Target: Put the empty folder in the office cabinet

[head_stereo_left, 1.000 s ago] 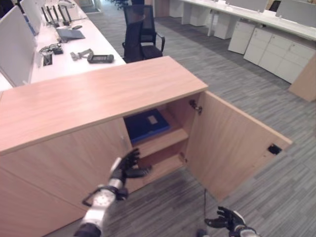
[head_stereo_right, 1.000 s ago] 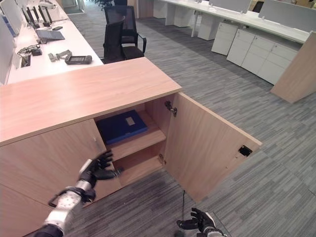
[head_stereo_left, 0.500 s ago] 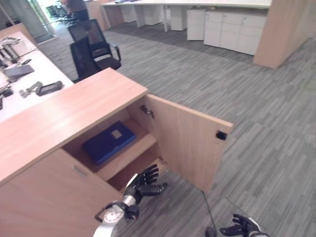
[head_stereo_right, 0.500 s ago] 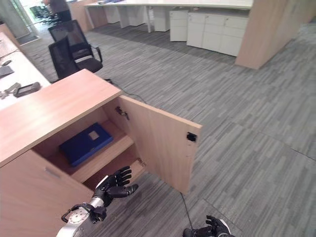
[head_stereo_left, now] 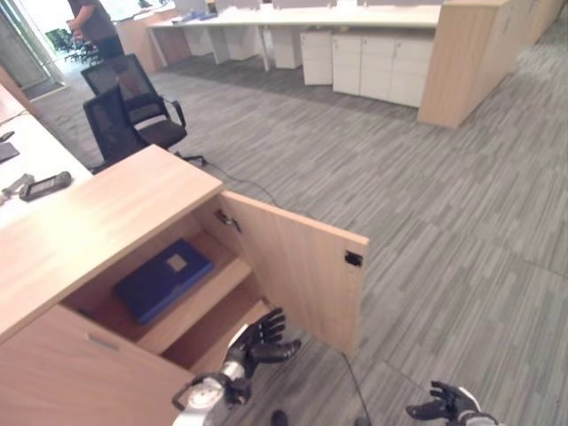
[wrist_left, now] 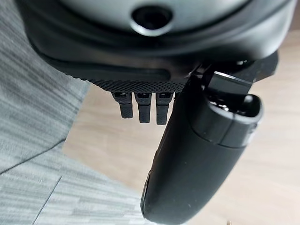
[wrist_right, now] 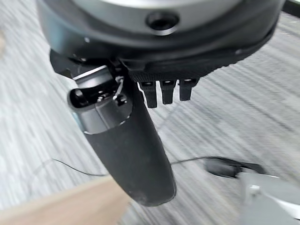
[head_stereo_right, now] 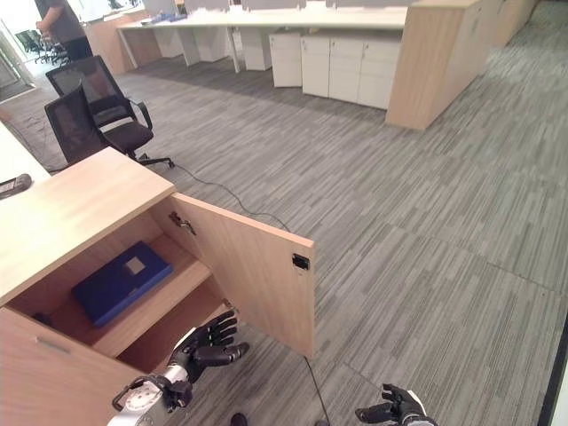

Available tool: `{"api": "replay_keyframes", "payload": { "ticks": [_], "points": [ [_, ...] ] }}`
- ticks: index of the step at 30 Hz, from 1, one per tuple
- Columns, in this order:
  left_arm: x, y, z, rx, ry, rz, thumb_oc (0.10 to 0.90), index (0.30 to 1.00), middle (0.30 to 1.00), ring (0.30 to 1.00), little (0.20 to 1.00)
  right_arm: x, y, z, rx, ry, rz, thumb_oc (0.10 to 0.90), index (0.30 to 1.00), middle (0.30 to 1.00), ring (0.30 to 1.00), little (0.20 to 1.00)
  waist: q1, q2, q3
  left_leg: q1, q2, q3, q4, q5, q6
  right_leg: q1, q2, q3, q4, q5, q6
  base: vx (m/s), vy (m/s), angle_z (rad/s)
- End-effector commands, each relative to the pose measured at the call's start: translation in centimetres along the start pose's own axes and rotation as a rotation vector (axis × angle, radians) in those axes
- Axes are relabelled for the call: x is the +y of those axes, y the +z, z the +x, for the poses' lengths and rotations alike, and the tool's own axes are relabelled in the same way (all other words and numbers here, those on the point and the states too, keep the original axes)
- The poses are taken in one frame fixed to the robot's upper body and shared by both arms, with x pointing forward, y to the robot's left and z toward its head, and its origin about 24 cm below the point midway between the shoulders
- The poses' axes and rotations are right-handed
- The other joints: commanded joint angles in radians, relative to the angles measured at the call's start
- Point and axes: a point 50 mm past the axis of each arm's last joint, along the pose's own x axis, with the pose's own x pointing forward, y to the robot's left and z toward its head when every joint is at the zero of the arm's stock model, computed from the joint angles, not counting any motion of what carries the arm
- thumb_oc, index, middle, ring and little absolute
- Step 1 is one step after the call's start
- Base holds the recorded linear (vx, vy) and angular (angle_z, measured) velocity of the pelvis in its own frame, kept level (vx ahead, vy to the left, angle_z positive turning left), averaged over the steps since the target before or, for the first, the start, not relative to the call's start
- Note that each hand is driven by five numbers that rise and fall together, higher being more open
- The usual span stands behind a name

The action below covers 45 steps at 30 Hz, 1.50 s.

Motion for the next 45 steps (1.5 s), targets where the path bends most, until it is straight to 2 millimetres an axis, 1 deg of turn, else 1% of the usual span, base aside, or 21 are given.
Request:
{"api": "replay_keyframes", "payload": {
  "ticks": [1, 3, 4, 8, 9, 12, 13, 14, 16, 19, 20, 22, 26, 28, 29, 31, 32, 33, 34, 38, 45],
  "points": [
    [1.3, 5.3, 0.6, -0.215, 0.0, 0.056, 0.8, 0.9, 0.9, 0.9, 0.9, -2.4, 6.0, 0.6, -0.192, -0.08, 0.066, 0.8, 0.9, 0.9, 0.9, 0.9, 0.022, -0.057, -0.016, 0.053, 0.009, -0.001, -0.035, -0.056, -0.051, 0.061, -0.05, -0.059, 0.028, -0.135, 0.107, 0.05, 0.051, 0.06],
    [1.4, 5.2, 0.5, -0.207, -0.006, 0.07, 0.8, 0.9, 0.9, 0.9, 0.9, -4.4, 8.3, 0.4, -0.241, -0.134, 0.09, 0.8, 0.9, 0.9, 0.9, 0.9, 0.027, -0.058, -0.028, 0.084, 0.005, -0.007, -0.068, -0.06, -0.045, 0.069, -0.048, -0.065, 0.027, -0.136, 0.11, 0.03, 0.047, 0.09],
    [1.4, 5.2, 0.5, -0.207, -0.006, 0.069, 0.8, 0.9, 0.9, 0.9, 0.9, -4.4, 8.3, 0.4, -0.241, -0.134, 0.09, 0.8, 0.9, 0.9, 0.9, 0.9, 0.027, -0.058, -0.027, 0.085, 0.005, -0.007, -0.069, -0.06, -0.045, 0.07, -0.048, -0.065, 0.027, -0.136, 0.11, 0.0, 0.024, 0.12],
    [1.2, 5.3, 0.5, -0.198, -0.03, 0.086, 0.8, 0.9, 0.9, 0.9, 0.9, -6.8, 11.7, 0.0, -0.313, -0.197, 0.095, 0.8, 0.9, 0.9, 0.9, 0.9, 0.039, -0.068, -0.038, 0.107, 0.004, -0.011, -0.082, -0.07, -0.039, 0.078, -0.051, -0.074, 0.028, -0.136, 0.115, 0.0, 0.04, 0.15],
    [1.0, 5.4, 0.6, -0.194, -0.044, 0.092, 0.8, 0.9, 0.9, 0.9, 0.9, -7.6, 13.6, -0.3, -0.348, -0.219, 0.106, 0.8, 0.9, 0.9, 0.9, 0.9, 0.048, -0.074, -0.044, 0.113, 0.001, -0.014, -0.086, -0.077, -0.036, 0.082, -0.052, -0.076, 0.025, -0.134, 0.118, 0.0, 0.049, 0.17],
    [1.0, 5.4, 0.6, -0.194, -0.05, 0.094, 0.8, 0.9, 0.9, 0.9, 0.9, -7.8, 14.4, -0.4, -0.36, -0.225, 0.111, 0.8, 0.9, 0.9, 0.9, 0.9, 0.053, -0.076, -0.046, 0.115, 0.0, -0.016, -0.087, -0.08, -0.034, 0.084, -0.054, -0.077, 0.022, -0.132, 0.12, -0.01, 0.038, 0.08],
    [0.6, 5.0, 0.6, -0.17, -0.074, 0.108, 0.8, 0.9, 0.9, 0.9, 0.9, -8.6, 16.8, -0.9, -0.403, -0.244, 0.116, 0.8, 0.9, 0.9, 0.9, 0.9, 0.07, -0.084, -0.056, 0.115, -0.005, -0.022, -0.098, -0.084, -0.03, 0.079, -0.054, -0.083, 0.019, -0.126, 0.123, -0.01, 0.05, 0.02],
    [0.7, 5.0, 0.6, -0.171, -0.073, 0.108, 0.8, 0.9, 0.9, 0.9, 0.9, -8.6, 16.8, -0.9, -0.403, -0.244, 0.116, 0.8, 0.9, 0.9, 0.9, 0.9, 0.069, -0.084, -0.056, 0.115, -0.005, -0.022, -0.098, -0.084, -0.03, 0.078, -0.054, -0.083, 0.019, -0.126, 0.124, -0.01, 0.064, 0.0],
    [0.6, 4.2, 0.4, -0.136, -0.084, 0.111, 0.8, 0.9, 0.9, 0.9, 0.9, -8.6, 18.8, -1.3, -0.445, -0.239, 0.133, 0.8, 0.9, 0.9, 0.9, 0.9, 0.083, -0.091, -0.067, 0.118, -0.007, -0.024, -0.105, -0.089, -0.026, 0.079, -0.054, -0.082, 0.015, -0.125, 0.127, 0.01, 0.041, 0.01],
    [0.7, 3.8, 0.3, -0.117, -0.086, 0.117, 0.8, 0.9, 0.9, 0.9, 0.9, -8.5, 20.1, -1.6, -0.478, -0.228, 0.143, 0.8, 0.9, 0.9, 0.9, 0.9, 0.09, -0.095, -0.072, 0.12, -0.009, -0.024, -0.109, -0.092, -0.023, 0.081, -0.055, -0.084, 0.012, -0.124, 0.13, 0.0, 0.033, 0.05],
    [0.9, 3.4, 0.2, -0.097, -0.08, 0.12, 0.8, 0.9, 0.9, 0.9, 0.9, -7.8, 21.3, -1.7, -0.51, -0.199, 0.155, 0.8, 0.9, 0.9, 0.9, 0.9, 0.097, -0.1, -0.075, 0.121, -0.012, -0.024, -0.111, -0.093, -0.021, 0.083, -0.056, -0.086, 0.011, -0.124, 0.13, 0.0, 0.0, 0.0],
    [1.1, 3.2, 0.2, -0.089, -0.073, 0.119, 0.8, 0.9, 0.9, 0.9, 0.9, -7.5, 21.7, -1.7, -0.52, -0.189, 0.16, 0.8, 0.9, 0.9, 0.9, 0.9, 0.098, -0.101, -0.075, 0.122, -0.013, -0.024, -0.111, -0.094, -0.02, 0.084, -0.057, -0.086, 0.011, -0.124, 0.131, 0.0, 0.0, 0.0],
    [1.7, 2.3, -0.1, -0.055, -0.041, 0.115, 0.8, 0.9, 0.9, 0.9, 0.9, -5.1, 22.9, -1.6, -0.556, -0.112, 0.167, 0.8, 0.9, 0.9, 0.9, 0.9, 0.102, -0.105, -0.077, 0.123, -0.015, -0.025, -0.111, -0.096, -0.017, 0.087, -0.058, -0.086, 0.011, -0.122, 0.129, 0.0, 0.0, 0.0],
    [2.1, 1.8, -0.3, -0.039, -0.008, 0.096, 0.8, 0.9, 0.9, 0.9, 0.9, -1.5, 23.6, -1.4, -0.588, -0.004, 0.139, 0.8, 0.9, 0.9, 0.9, 0.9, 0.105, -0.107, -0.073, 0.125, -0.014, -0.027, -0.111, -0.096, -0.016, 0.087, -0.056, -0.082, 0.012, -0.122, 0.126, 0.0, 0.0, 0.0],
    [2.1, 1.8, -0.3, -0.038, -0.008, 0.096, 0.8, 0.9, 0.9, 0.9, 0.9, -1.5, 23.6, -1.4, -0.587, -0.003, 0.139, 0.8, 0.9, 0.9, 0.9, 0.9, 0.105, -0.108, -0.073, 0.125, -0.014, -0.027, -0.111, -0.096, -0.016, 0.087, -0.056, -0.082, 0.012, -0.122, 0.126, 0.0, 0.0, 0.0],
    [2.3, 1.6, -0.3, -0.037, 0.012, 0.089, 0.8, 0.9, 0.9, 0.9, 0.9, 1.4, 23.5, -1.5, -0.614, 0.088, 0.098, 0.8, 0.9, 0.9, 0.9, 0.9, 0.102, -0.109, -0.07, 0.126, -0.013, -0.029, -0.111, -0.097, -0.016, 0.087, -0.056, -0.082, 0.014, -0.123, 0.124, 0.0, 0.0, 0.0],
    [2.3, 1.6, -0.3, -0.037, 0.012, 0.089, 0.8, 0.9, 0.9, 0.9, 0.9, 1.4, 23.5, -1.5, -0.614, 0.088, 0.098, 0.8, 0.9, 0.9, 0.9, 0.9, 0.102, -0.109, -0.07, 0.126, -0.013, -0.029, -0.111, -0.097, -0.016, 0.087, -0.056, -0.082, 0.014, -0.123, 0.124, 0.0, 0.0, 0.0],
    [2.3, 1.7, -0.3, -0.044, 0.025, 0.084, 0.8, 0.9, 0.9, 0.9, 0.9, 3.0, 23.5, -1.7, -0.636, 0.135, 0.076, 0.8, 0.9, 0.9, 0.9, 0.9, 0.1, -0.108, -0.068, 0.125, -0.012, -0.031, -0.109, -0.097, -0.016, 0.086, -0.056, -0.08, 0.014, -0.124, 0.123, 0.0, 0.0, 0.0],
    [2.3, 1.7, -0.3, -0.043, 0.025, 0.084, 0.8, 0.9, 0.9, 0.9, 0.9, 3.0, 23.5, -1.7, -0.635, 0.135, 0.076, 0.8, 0.9, 0.9, 0.9, 0.9, 0.099, -0.108, -0.068, 0.125, -0.012, -0.032, -0.109, -0.097, -0.016, 0.086, -0.056, -0.081, 0.014, -0.124, 0.123, 0.0, 0.0, 0.0],
    [2.3, 2.2, -0.1, -0.065, 0.037, 0.078, 0.8, 0.9, 0.9, 0.9, 0.9, 5.5, 23.0, -2.1, -0.664, 0.216, 0.054, 0.8, 0.9, 0.9, 0.9, 0.9, 0.095, -0.105, -0.066, 0.125, -0.013, -0.04, -0.108, -0.097, -0.017, 0.086, -0.057, -0.083, 0.017, -0.127, 0.12, 0.0, 0.0, 0.0],
    [2.9, 2.8, 0.0, -0.098, 0.086, 0.074, 0.8, 0.9, 0.9, 0.9, 0.9, 8.9, 21.9, -3.9, -0.758, 0.374, 0.009, 0.8, 0.9, 0.9, 0.9, 0.9, 0.094, -0.103, -0.059, 0.118, -0.011, -0.057, -0.104, -0.092, -0.021, 0.086, -0.056, -0.095, 0.022, -0.133, 0.115, -0.01, -0.011, 0.03]
  ]
}}
